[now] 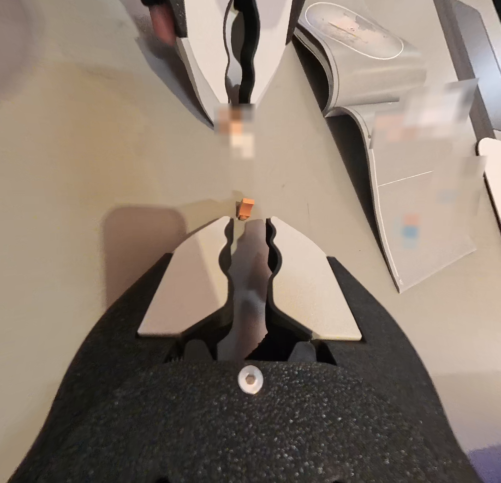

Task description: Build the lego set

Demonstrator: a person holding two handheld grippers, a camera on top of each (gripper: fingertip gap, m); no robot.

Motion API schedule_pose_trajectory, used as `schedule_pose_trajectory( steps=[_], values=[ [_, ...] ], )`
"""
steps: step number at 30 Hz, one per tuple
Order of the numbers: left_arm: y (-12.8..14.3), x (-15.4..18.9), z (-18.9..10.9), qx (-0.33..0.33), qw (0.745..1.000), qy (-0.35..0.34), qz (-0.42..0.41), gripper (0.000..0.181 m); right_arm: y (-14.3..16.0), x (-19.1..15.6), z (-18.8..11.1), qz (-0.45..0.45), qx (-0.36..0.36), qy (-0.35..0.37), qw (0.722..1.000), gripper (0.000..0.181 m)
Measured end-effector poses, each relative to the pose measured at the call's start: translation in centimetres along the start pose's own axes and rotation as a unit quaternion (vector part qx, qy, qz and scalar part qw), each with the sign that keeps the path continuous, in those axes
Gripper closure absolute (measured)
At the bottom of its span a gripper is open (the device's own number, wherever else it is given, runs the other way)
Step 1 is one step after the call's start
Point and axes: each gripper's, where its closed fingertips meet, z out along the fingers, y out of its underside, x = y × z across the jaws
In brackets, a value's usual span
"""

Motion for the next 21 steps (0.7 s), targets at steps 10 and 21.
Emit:
schedule_pose_trajectory(
  steps=[10,21],
  values=[
    [-1.0,-0.2,-0.2,0.039,0.999,0.009,0.007,0.165,-0.1,-0.1,0.6,0.038,-0.015,-0.011,0.999,0.16],
    [-1.2,0.4,0.2,0.042,0.999,0.023,0.015,0.165,-0.3,-0.3,1.1,0.033,-0.031,-0.018,0.999,0.171]
  ],
)
